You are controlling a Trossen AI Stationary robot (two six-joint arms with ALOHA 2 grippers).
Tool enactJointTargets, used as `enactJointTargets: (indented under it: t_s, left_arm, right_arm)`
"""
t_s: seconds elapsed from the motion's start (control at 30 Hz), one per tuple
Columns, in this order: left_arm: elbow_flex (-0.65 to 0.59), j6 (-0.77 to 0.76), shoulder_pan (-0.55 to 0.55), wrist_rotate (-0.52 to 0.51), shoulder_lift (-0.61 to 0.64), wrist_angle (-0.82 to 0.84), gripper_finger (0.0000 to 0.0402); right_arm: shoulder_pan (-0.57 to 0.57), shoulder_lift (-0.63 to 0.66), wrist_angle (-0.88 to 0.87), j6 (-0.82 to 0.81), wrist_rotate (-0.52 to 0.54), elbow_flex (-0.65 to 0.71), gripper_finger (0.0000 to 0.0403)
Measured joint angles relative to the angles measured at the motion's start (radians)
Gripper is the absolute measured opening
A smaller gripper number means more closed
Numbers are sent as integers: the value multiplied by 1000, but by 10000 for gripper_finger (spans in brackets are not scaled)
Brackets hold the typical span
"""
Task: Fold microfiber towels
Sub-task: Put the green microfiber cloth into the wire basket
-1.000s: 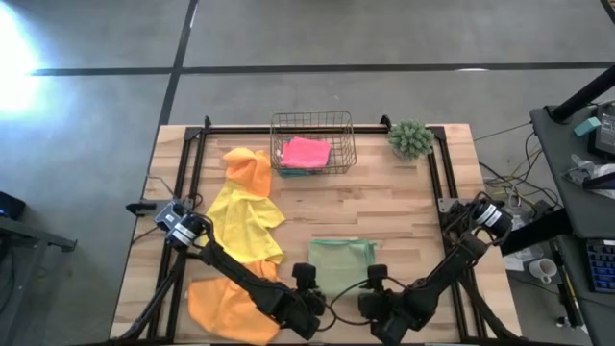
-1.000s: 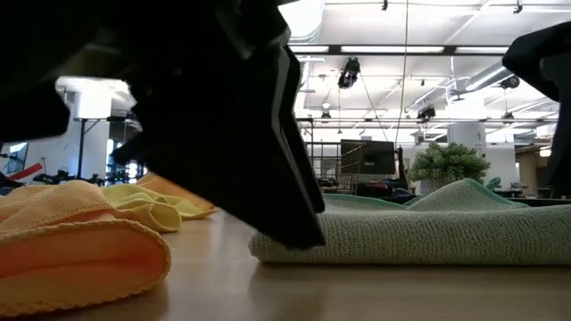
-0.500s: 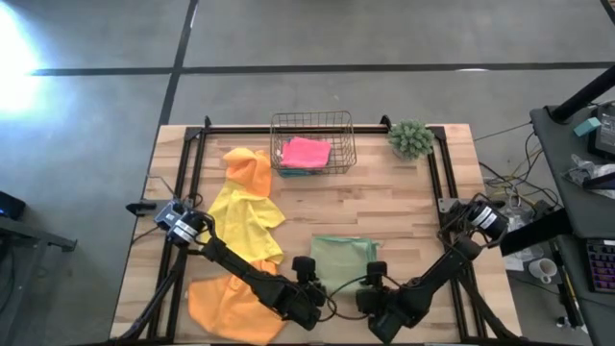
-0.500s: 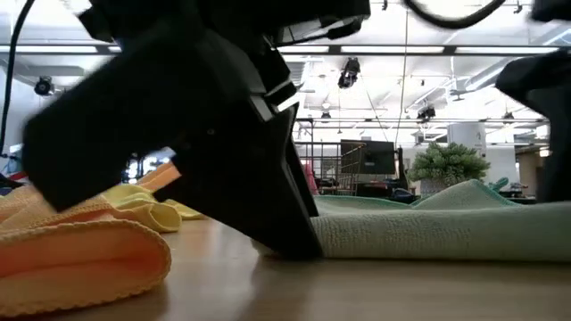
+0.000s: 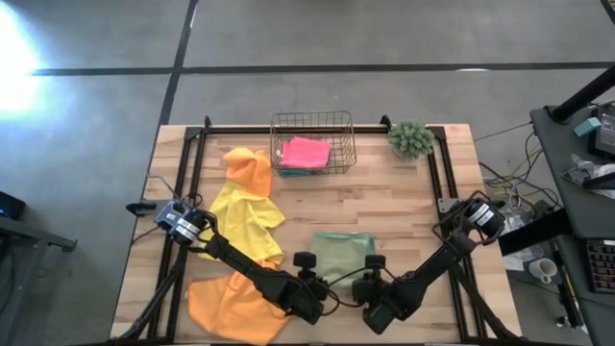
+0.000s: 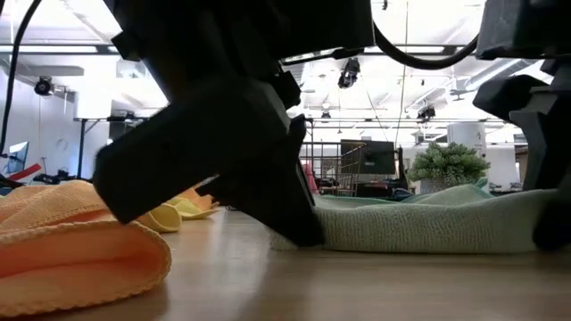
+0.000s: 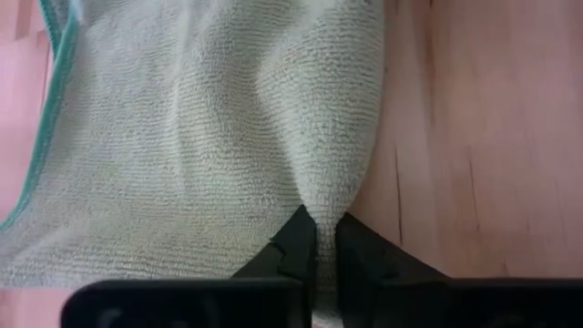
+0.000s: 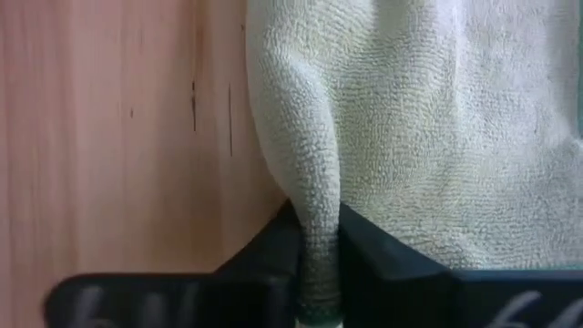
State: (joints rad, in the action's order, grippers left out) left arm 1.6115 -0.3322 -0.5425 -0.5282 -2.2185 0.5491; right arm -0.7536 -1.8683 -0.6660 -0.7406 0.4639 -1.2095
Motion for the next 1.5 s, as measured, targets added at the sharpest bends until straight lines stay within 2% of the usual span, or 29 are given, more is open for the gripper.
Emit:
enactJointTargets:
  t_s: [0.07, 0.2, 0.43, 0.77, 1.03, 1.23, 1.5]
  left_arm:
    - [1, 5, 0, -2, 0, 1, 11]
    - [15, 6, -1, 4, 23, 48, 5]
    - [16, 1, 1, 18, 138, 113, 3]
    - [15, -1, 52, 30, 313, 270, 2]
    - [14, 29, 151, 30, 431, 396, 2]
    - [13, 95, 246, 32, 486, 447, 2]
    - [19, 152, 369, 26, 578, 462, 2]
  right_arm:
    - [0, 3, -3, 1, -7, -5, 18]
    - [2, 19, -13, 3, -28, -35, 11]
    - [14, 67, -58, 36, -31, -115, 10]
    - [109, 145, -199, 107, 16, -239, 9]
    - [242, 224, -229, 230, 37, -270, 9]
    - [388, 286, -223, 373, 32, -273, 9]
    - [581, 387, -204, 536, -53, -313, 9]
